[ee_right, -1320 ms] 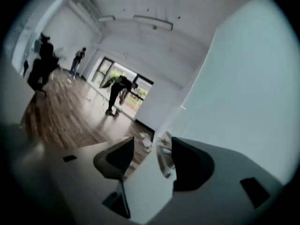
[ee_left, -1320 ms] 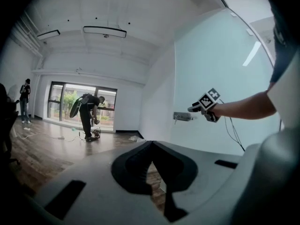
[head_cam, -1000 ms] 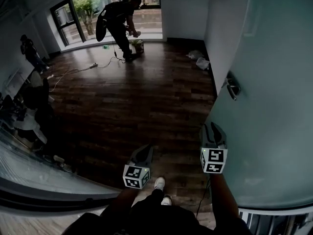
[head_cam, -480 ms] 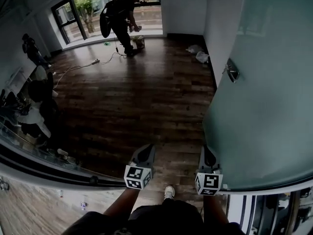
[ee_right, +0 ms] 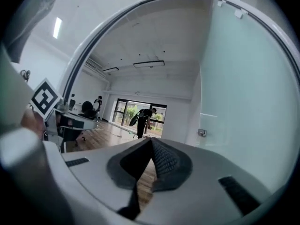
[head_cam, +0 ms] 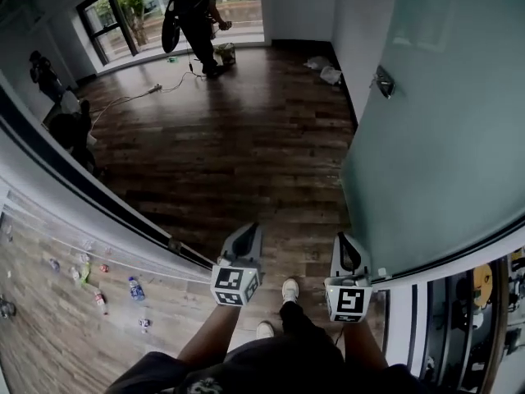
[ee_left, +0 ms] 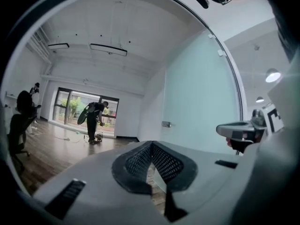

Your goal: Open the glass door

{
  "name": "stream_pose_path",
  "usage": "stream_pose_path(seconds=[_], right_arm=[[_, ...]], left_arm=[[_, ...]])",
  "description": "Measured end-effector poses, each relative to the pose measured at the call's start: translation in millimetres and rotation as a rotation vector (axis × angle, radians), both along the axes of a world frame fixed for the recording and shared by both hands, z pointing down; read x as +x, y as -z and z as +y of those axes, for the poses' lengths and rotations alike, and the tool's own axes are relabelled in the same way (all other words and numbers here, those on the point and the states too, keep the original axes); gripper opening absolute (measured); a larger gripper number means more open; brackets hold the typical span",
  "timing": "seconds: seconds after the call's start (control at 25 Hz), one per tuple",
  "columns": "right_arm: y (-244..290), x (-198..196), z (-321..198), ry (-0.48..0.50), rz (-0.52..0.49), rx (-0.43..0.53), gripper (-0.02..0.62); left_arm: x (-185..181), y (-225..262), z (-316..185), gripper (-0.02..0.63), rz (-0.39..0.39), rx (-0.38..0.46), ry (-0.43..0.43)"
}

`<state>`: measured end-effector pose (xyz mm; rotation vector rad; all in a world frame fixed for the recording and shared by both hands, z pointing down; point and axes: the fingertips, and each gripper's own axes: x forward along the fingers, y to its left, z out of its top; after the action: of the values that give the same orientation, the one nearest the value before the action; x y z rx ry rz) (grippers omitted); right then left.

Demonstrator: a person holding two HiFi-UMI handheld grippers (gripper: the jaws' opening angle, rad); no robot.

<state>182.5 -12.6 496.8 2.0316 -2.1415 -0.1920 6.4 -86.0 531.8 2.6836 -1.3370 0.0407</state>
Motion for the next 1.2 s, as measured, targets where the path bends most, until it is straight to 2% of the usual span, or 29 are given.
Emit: stream_pose_path(seconds=[0.24, 0.44, 0.68, 0.88, 1.04, 1.12, 1.2], right_arm=[[16, -19, 78, -0.016, -0.019, 0.005, 0.017], [34, -32, 114, -0.034, -0.044, 0.006, 0.017], [14, -17, 140, 0.005, -0.053, 0.029, 0.017], [63, -8, 186, 0.053, -0.054, 0.057, 0.017], [22, -2, 224, 0.054, -0.06, 0.048, 0.017], [11, 1, 244, 0.067, -0.066, 0.059, 0.016], [7, 6, 261, 0.08, -0.064, 0.078, 0.017]], left_arm=[[-24, 18, 79, 0.006, -0.022, 0.008, -0.001], [-37, 37, 129, 0.006, -0.029, -0.002, -0.018], [-9, 15, 165, 0.006, -0.033, -0.001, -0.003], [7, 65, 217, 0.006, -0.041, 0.007, 0.021], [11, 30, 257, 0.006, -0.046, 0.02, 0.035], [17, 14, 280, 0.006, -0.051, 0.006, 0.034], [24, 9, 298, 0.006, -0.047, 0.027, 0.043]])
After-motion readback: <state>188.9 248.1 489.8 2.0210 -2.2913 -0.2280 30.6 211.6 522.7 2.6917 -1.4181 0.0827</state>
